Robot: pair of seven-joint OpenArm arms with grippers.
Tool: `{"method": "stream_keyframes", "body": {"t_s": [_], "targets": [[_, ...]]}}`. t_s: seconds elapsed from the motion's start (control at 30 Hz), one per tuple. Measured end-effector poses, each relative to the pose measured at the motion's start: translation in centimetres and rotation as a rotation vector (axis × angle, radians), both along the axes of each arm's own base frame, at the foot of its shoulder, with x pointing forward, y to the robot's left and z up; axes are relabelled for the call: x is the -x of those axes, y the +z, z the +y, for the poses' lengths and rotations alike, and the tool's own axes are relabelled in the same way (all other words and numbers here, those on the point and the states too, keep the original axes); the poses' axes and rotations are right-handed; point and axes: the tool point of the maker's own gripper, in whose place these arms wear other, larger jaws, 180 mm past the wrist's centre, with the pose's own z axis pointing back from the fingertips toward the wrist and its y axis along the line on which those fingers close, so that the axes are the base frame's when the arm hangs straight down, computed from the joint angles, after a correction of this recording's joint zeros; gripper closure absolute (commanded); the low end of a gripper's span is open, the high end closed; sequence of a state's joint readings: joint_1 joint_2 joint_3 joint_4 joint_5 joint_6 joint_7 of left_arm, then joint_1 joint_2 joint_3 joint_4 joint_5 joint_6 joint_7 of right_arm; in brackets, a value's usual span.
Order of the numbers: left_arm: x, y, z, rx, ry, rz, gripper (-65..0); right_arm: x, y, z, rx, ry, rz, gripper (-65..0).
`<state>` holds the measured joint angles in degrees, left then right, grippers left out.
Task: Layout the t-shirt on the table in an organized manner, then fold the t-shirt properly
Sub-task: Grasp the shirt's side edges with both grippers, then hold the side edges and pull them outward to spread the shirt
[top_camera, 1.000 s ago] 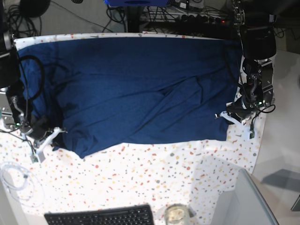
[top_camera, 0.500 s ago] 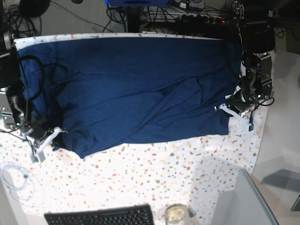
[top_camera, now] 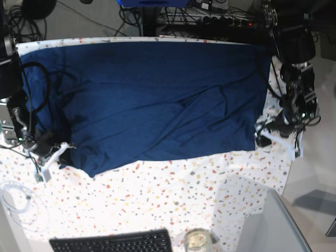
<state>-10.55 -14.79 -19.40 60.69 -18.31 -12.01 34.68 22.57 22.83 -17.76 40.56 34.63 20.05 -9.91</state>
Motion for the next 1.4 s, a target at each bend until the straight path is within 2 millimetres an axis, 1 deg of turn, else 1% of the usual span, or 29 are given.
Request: {"method": "stream_keyframes", "body": {"t_s": [0.1,0.17,0.3,0.37,0.43,0.53,0.57,0.6,0.67,0.8,0.83,0.97,1.03,1.1,1.2,1.27,1.4], "targets": [[-2.1,0.1,-0.7,0.043,0.006,-0.006,-51.0,-0.1,0.1,-0.1,0.002,0.001,-0.003,0.0],[-2.8,-0.1,-1.1,0.052,0.0,0.004,-51.0,-0.1,0.1,-0.1,0.0,-0.002,-0.005,0.0],[-2.9,-2.0,-2.7,0.043,-0.06,0.084,-51.0,-0.1,0.1,0.0,0.0,0.0,-0.004,0.0],[-3.4,-2.5,-3.5,0.061,-0.059,0.076,-51.0,-0.1,0.1,-0.1,0.002,0.0,-0.004,0.0],[-3.6,-3.0,-3.6,0.077,-0.046,0.066,-51.0,-0.1,0.1,-0.1,0.002,0.0,-0.005,0.0],[-3.7,-3.4,-3.1,0.085,-0.026,0.055,-50.4,-0.1,0.1,0.0,0.001,0.0,-0.003,0.0],[-3.8,-3.4,-3.0,0.085,-0.023,0.051,-48.4,-0.1,0.1,0.0,0.001,0.001,-0.003,0.0],[-3.8,-3.4,-3.0,0.083,-0.022,0.048,-44.9,-0.1,0.1,0.0,0.001,0.001,-0.004,0.0],[-3.8,-3.5,-2.9,0.075,-0.012,0.041,-33.7,-0.1,0.1,-0.1,0.002,0.0,-0.004,0.0],[-3.4,-3.8,-2.7,0.065,-0.012,0.054,-2.3,-0.1,0.1,0.0,0.001,0.0,-0.005,0.0],[-3.4,-3.8,-2.7,0.071,-0.012,0.053,0.0,-0.1,0.1,0.0,0.001,0.0,-0.005,0.0],[-3.6,-3.7,-3.1,0.079,-0.018,0.06,0.0,-0.1,0.1,-0.1,0.002,0.0,-0.005,0.0],[-4.2,-3.2,-3.2,0.077,-0.024,0.061,0.0,-0.2,0.2,0.0,0.002,0.001,-0.007,0.0],[-5.3,-2.2,-3.1,0.075,-0.026,0.039,0.0,-0.6,0.6,0.0,0.002,0.001,-0.015,0.0],[-7.6,0.2,-3.0,0.066,-0.033,-0.023,0.0,-1.4,1.3,-0.1,0.002,-0.001,-0.037,0.0],[-8.6,1.3,-3.0,0.063,-0.036,-0.053,0.0,-1.6,1.4,0.0,0.002,0.001,-0.039,0.0],[-9.3,2.1,-3.1,0.062,-0.038,-0.069,0.0,-1.7,1.6,-0.1,0.004,0.001,-0.04,0.0]]}}
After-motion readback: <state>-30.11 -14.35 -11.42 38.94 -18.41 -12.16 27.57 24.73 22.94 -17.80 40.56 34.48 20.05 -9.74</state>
